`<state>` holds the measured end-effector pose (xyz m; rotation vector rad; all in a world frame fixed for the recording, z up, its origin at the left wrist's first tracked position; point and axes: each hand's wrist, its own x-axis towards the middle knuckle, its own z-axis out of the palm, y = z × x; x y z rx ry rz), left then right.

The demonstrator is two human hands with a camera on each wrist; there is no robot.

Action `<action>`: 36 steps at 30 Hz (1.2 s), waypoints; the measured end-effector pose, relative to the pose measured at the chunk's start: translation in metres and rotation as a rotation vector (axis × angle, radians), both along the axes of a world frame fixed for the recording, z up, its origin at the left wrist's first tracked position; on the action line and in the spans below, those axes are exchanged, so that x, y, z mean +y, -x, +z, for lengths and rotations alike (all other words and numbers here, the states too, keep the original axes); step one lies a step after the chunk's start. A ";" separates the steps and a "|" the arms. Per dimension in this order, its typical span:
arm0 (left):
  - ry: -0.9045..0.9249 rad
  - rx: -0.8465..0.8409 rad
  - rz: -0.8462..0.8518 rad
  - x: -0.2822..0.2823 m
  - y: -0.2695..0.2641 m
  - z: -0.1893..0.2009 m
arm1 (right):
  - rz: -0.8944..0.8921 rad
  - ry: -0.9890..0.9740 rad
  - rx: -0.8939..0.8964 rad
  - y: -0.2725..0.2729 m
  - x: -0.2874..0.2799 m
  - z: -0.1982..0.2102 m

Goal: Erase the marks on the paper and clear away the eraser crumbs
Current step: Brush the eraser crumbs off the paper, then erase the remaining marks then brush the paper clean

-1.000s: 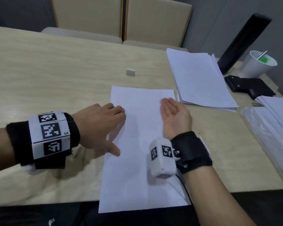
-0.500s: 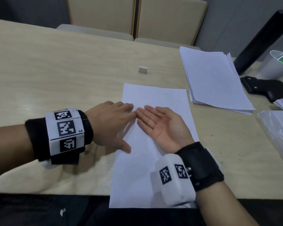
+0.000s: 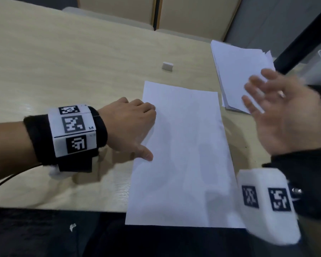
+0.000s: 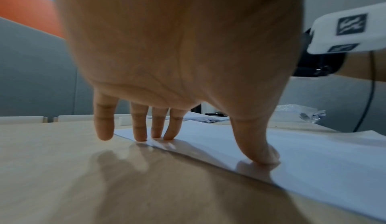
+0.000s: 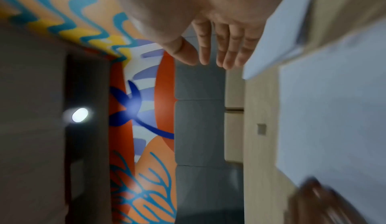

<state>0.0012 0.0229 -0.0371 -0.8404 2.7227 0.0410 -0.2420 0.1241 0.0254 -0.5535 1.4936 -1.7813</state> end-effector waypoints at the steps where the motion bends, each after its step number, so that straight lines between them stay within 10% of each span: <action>1: 0.000 0.004 -0.003 -0.002 -0.001 0.000 | 0.042 -0.010 -0.125 -0.005 0.006 -0.009; 6: 0.016 0.013 -0.039 -0.006 -0.003 0.000 | 0.137 -0.081 -0.485 -0.026 0.047 -0.076; 10: 0.015 -0.013 -0.029 -0.005 -0.003 0.002 | -0.180 -0.064 -0.005 -0.004 0.072 -0.083; 21: -0.104 0.109 0.206 -0.081 -0.003 0.025 | 0.450 -0.027 0.611 -0.017 -0.073 0.022; 29: -0.236 -0.040 0.088 -0.075 0.000 -0.004 | 0.821 -0.461 1.474 -0.017 -0.189 -0.056; 36: -0.188 -0.095 0.056 -0.076 0.000 -0.006 | 0.692 -0.381 1.561 -0.012 -0.216 -0.069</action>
